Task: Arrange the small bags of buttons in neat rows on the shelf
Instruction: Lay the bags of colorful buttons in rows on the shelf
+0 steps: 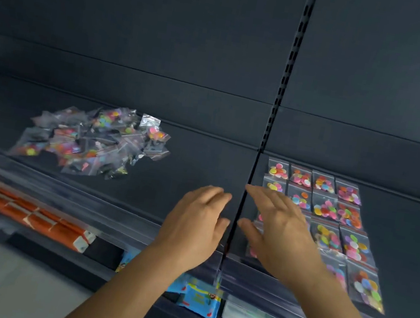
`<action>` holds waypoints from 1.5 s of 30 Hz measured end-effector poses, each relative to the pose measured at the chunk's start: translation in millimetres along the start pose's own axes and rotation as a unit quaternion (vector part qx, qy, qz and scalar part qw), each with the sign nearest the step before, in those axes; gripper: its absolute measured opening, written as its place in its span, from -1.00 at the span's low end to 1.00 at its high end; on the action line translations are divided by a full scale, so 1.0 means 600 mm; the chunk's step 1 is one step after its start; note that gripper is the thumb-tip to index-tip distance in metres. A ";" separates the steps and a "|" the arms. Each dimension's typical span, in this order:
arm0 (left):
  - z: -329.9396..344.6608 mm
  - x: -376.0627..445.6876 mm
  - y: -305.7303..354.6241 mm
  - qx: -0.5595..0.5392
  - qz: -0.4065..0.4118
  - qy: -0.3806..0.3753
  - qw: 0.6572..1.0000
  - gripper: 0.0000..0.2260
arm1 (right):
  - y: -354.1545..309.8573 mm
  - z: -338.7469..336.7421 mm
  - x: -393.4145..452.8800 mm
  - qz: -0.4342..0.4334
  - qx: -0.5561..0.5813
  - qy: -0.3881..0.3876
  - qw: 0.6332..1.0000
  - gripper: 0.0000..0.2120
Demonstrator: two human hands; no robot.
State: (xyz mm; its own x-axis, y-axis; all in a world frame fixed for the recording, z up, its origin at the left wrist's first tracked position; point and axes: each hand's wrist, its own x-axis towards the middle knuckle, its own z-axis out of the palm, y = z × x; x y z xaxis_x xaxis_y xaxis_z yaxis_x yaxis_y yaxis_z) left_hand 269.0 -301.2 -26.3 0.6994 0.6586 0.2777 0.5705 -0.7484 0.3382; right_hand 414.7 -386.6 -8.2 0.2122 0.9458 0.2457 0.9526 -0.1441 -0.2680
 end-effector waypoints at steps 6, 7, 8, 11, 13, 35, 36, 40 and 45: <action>-0.068 -0.002 -0.154 0.010 -0.048 0.033 0.998 -0.53 | -0.115 0.060 0.102 -0.032 0.017 -0.002 0.999 -0.40; -0.080 -0.001 -0.181 0.009 -0.048 0.034 0.998 -0.53 | -0.137 0.071 0.121 -0.035 0.022 -0.004 0.999 -0.41; -0.092 0.000 -0.208 0.008 -0.047 0.034 0.998 -0.53 | -0.159 0.082 0.140 -0.036 0.027 -0.005 0.999 -0.41; -0.122 0.007 -0.288 0.009 -0.043 0.029 0.999 -0.54 | -0.222 0.113 0.198 -0.030 0.037 -0.001 0.999 -0.44; -0.139 0.014 -0.337 0.008 -0.042 0.027 0.999 -0.53 | -0.258 0.134 0.232 -0.019 0.038 0.001 0.999 -0.45; -0.153 0.236 -0.636 -0.005 -0.138 -0.048 0.989 -0.59 | -0.357 0.276 0.519 0.052 0.055 -0.041 0.996 -0.57; -0.149 0.248 -0.639 -0.005 -0.143 -0.049 0.988 -0.61 | -0.354 0.280 0.528 0.062 0.052 -0.030 0.996 -0.57; -0.130 0.286 -0.645 0.042 -0.143 -0.062 0.987 -0.63 | -0.332 0.285 0.551 0.132 0.050 -0.032 0.989 -0.47; -0.114 0.304 -0.651 0.069 -0.134 -0.042 0.988 -0.70 | -0.300 0.282 0.554 0.199 0.139 -0.076 0.967 -0.34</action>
State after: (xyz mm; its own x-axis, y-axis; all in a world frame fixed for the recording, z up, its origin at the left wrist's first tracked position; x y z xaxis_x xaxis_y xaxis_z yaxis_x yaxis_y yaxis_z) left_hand 144.1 116.8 -46.2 0.5453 0.8300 0.1176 0.7888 -0.5555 0.2629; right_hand 277.2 3.1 -35.9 0.4960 0.8661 -0.0623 0.7018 -0.4421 -0.5586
